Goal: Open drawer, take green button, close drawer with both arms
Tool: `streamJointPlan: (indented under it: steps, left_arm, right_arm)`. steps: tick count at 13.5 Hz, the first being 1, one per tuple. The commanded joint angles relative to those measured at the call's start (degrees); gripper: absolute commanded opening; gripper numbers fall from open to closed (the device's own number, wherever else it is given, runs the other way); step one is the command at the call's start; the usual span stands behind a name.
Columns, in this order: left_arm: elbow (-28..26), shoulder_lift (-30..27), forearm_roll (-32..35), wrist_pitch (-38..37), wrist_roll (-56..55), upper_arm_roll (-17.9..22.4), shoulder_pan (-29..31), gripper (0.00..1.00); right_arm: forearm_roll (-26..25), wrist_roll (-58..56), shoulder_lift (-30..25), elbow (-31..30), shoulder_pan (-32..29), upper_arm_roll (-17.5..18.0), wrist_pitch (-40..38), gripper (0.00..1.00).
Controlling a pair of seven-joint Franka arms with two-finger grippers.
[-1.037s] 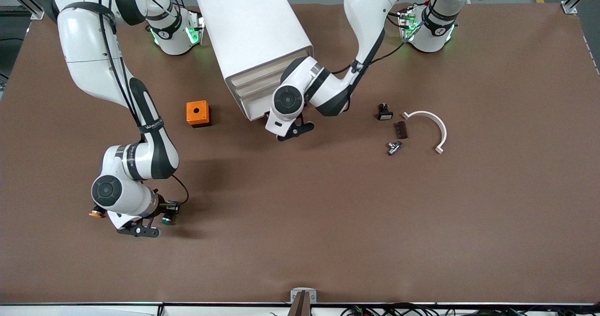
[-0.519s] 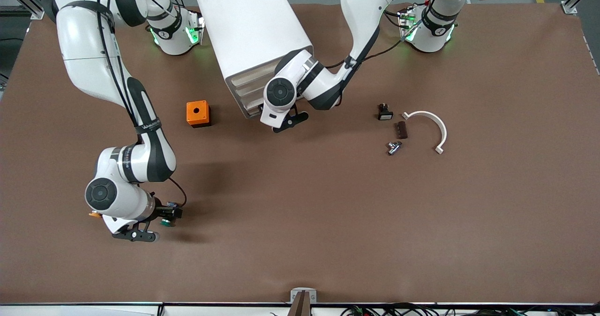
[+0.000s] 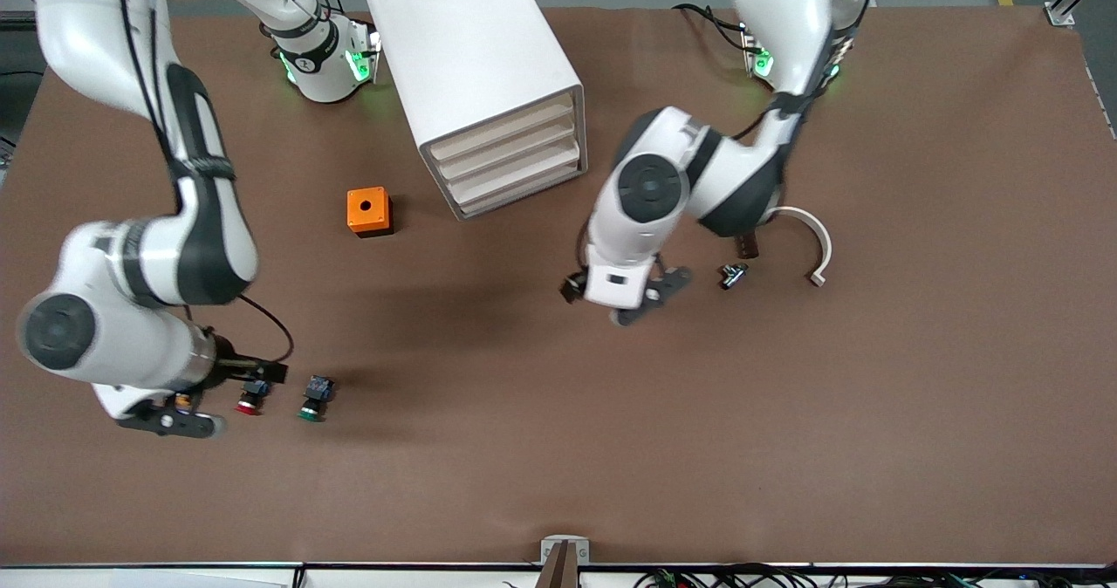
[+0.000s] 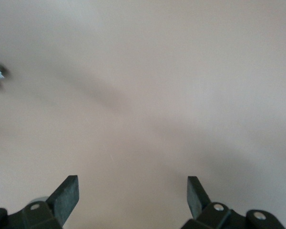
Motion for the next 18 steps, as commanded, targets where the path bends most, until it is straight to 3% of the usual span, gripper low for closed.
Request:
streamJointPlan:
  steps: [1,5,10,13,18]
  left_arm:
    - [-1.83,-6.09,5.66,-4.29,3.77,-0.11,4.88,1.00]
    - [-1.83,-13.74,9.73,-10.89,15.38,-0.20,11.74,1.00]
    - [-2.35,-21.91,10.78,-19.32,29.52,-0.64,20.09,1.00]
    - [-4.01,-25.96,10.87,-23.55,39.89,-6.85,29.83,1.00]
    - [-14.64,-37.12,10.87,-23.38,44.05,-16.26,40.13,1.00]
  right_arm:
    - [0.30,-3.28,-7.71,-2.16,-3.71,0.90,-7.96,1.00]
    - [-0.22,-5.58,-15.01,-2.07,-6.01,0.90,-15.10,1.00]
    - [-0.23,-5.40,-15.11,2.14,-7.23,0.63,-18.54,1.00]
    - [-0.32,-5.23,-17.91,2.06,-7.86,1.07,-21.43,1.00]
    - [-0.14,-6.37,-23.71,-0.30,-7.15,1.51,-25.31,1.00]
